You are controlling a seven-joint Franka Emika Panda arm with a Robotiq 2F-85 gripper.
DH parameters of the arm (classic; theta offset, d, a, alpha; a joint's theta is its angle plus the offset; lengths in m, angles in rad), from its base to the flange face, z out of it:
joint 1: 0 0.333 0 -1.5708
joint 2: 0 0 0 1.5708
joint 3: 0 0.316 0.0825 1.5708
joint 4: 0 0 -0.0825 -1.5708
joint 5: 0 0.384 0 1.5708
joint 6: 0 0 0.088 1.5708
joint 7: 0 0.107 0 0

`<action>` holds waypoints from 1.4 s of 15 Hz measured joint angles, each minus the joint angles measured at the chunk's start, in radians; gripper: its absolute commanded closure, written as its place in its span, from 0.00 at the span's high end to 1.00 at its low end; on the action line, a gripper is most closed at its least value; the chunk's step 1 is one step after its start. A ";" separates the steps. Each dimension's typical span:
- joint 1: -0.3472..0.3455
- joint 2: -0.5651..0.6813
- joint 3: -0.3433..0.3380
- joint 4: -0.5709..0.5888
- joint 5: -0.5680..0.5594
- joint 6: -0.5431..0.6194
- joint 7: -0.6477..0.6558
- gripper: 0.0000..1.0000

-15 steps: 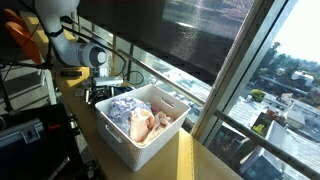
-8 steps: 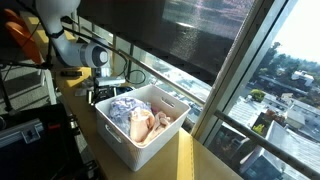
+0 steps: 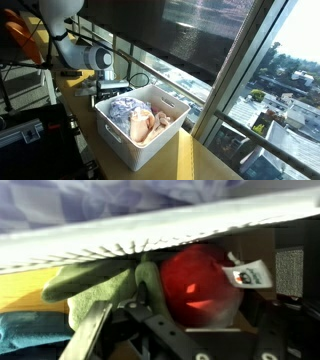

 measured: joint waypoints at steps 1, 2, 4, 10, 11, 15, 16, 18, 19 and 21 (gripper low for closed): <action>-0.001 0.001 0.000 0.000 0.000 0.000 0.002 0.49; -0.003 0.001 0.000 0.000 0.000 0.000 0.003 0.42; -0.008 0.001 0.003 0.002 0.004 0.000 0.004 0.28; -0.030 -0.001 0.031 0.023 0.058 0.001 0.004 0.05; -0.032 -0.005 0.042 0.029 0.078 0.001 0.002 0.02; -0.053 -0.095 0.101 0.051 0.191 0.000 -0.032 0.04; -0.065 -0.135 0.109 0.053 0.219 0.000 -0.047 0.04; -0.097 -0.220 0.110 0.056 0.271 0.000 -0.078 0.04; -0.117 -0.260 0.107 0.060 0.295 -0.001 -0.096 0.04; -0.159 -0.331 0.089 0.069 0.329 -0.002 -0.127 0.04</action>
